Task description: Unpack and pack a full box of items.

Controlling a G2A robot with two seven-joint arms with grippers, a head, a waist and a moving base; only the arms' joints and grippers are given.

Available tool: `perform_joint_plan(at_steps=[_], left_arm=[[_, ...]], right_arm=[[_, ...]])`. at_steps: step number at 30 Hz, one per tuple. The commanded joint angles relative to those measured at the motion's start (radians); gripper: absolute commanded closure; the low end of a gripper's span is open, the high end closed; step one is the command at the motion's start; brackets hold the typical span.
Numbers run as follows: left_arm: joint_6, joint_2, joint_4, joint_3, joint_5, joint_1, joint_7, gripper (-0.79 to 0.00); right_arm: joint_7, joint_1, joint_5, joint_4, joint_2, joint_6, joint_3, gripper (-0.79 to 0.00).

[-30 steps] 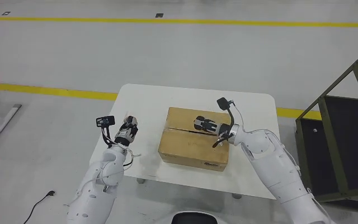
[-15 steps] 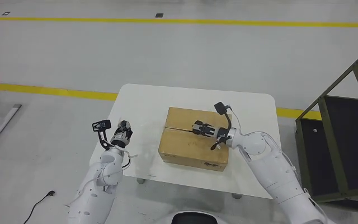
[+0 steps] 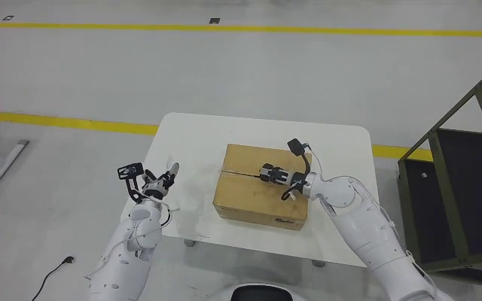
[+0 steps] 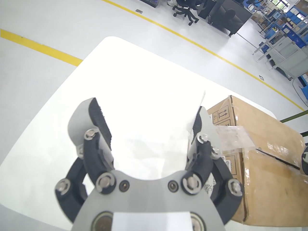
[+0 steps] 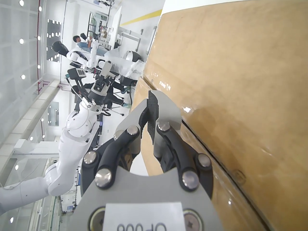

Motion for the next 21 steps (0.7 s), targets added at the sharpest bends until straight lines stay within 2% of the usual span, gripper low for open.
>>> perform_joint_plan(at_steps=[1, 12, 21], left_arm=[[-0.002, 0.003, -0.012, -0.014, 0.0, 0.01, -0.011, -0.785], [0.014, 0.012, -0.049, -0.078, -0.014, 0.078, -0.054, -0.785], [-0.024, 0.016, -0.054, -0.09, -0.013, 0.086, -0.075, -0.785]], right_arm=[[-0.001, 0.004, -0.001, 0.006, -0.001, 0.002, -0.002, 0.0], [-0.017, 0.012, -0.007, 0.03, -0.005, 0.007, -0.005, 0.0], [-0.017, 0.008, 0.027, 0.037, -0.011, -0.013, -0.006, 0.0]])
